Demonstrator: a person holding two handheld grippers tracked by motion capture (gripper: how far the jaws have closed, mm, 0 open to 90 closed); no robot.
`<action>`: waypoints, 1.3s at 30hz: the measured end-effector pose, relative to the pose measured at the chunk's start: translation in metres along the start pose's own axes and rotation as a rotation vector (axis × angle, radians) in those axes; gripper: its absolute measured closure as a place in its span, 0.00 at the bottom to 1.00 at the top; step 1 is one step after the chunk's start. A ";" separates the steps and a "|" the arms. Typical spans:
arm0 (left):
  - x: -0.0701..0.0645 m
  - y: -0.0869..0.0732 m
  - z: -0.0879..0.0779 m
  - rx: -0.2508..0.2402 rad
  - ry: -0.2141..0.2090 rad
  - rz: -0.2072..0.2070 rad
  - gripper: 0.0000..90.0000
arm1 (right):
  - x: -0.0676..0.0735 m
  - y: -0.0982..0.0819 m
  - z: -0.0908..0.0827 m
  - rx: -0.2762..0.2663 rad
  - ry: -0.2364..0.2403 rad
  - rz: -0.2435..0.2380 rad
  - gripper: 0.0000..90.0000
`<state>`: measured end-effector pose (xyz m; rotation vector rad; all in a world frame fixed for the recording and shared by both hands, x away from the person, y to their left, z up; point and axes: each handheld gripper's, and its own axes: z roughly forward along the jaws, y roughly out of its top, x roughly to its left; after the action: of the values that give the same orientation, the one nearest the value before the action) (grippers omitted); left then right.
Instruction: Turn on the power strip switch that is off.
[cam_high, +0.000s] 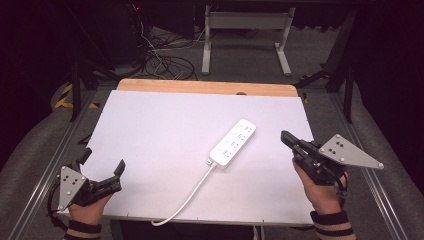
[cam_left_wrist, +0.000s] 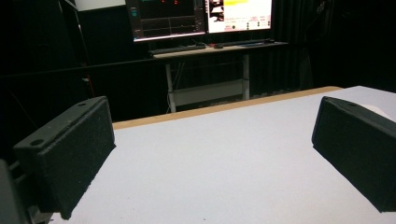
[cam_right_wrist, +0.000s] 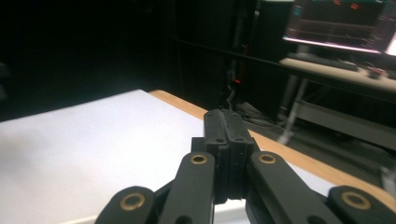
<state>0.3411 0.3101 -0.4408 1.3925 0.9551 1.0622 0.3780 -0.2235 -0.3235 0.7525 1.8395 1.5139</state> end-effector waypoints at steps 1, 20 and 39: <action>0.000 0.000 0.000 0.001 0.002 0.001 0.00 | 0.000 0.000 0.006 0.032 0.009 0.007 1.00; -0.001 -0.001 0.002 0.011 -0.008 0.007 0.00 | 0.036 -0.011 0.108 0.322 0.168 -0.053 1.00; 0.000 -0.001 0.000 0.012 -0.015 0.006 0.00 | 0.044 -0.030 0.191 0.601 0.158 -0.078 1.00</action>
<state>0.3411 0.3099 -0.4416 1.4124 0.9487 1.0508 0.4962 -0.0767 -0.3843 0.8278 2.4538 0.9879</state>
